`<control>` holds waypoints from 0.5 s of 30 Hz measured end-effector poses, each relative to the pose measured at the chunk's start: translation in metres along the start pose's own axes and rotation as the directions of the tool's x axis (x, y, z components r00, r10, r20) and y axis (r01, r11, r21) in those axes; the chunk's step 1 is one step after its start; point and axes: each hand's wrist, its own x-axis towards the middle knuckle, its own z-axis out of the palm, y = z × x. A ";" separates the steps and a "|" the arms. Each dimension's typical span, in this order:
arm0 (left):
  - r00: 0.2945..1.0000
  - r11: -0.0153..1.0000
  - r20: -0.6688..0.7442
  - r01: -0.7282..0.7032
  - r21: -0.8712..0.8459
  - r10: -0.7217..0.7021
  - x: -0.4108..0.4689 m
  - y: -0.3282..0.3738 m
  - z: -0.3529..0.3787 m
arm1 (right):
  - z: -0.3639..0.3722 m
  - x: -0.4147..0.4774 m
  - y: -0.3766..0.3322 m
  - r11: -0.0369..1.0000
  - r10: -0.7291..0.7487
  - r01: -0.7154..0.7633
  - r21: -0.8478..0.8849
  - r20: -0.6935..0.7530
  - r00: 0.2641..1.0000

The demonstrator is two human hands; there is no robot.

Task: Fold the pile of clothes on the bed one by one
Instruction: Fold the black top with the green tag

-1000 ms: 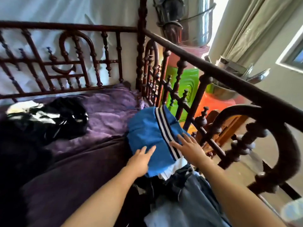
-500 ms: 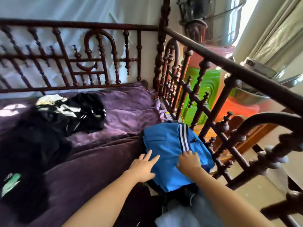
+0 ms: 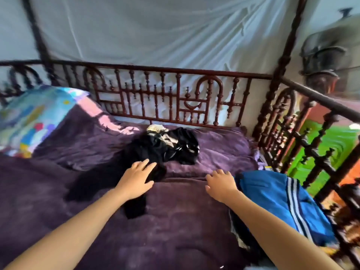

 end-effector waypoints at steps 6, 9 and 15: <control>0.969 0.980 -0.149 0.201 0.007 -0.197 -0.086 -0.111 -0.065 | -0.077 0.010 -0.108 0.987 -0.141 0.155 0.044 -0.223 0.964; 0.942 0.973 -0.256 0.229 0.010 -0.218 -0.121 -0.146 -0.099 | -0.117 0.006 -0.150 0.981 -0.164 0.190 0.049 -0.320 0.933; 0.897 0.974 -0.391 0.224 0.005 -0.204 -0.186 -0.207 -0.162 | -0.192 -0.013 -0.220 0.976 -0.166 0.209 0.056 -0.423 0.891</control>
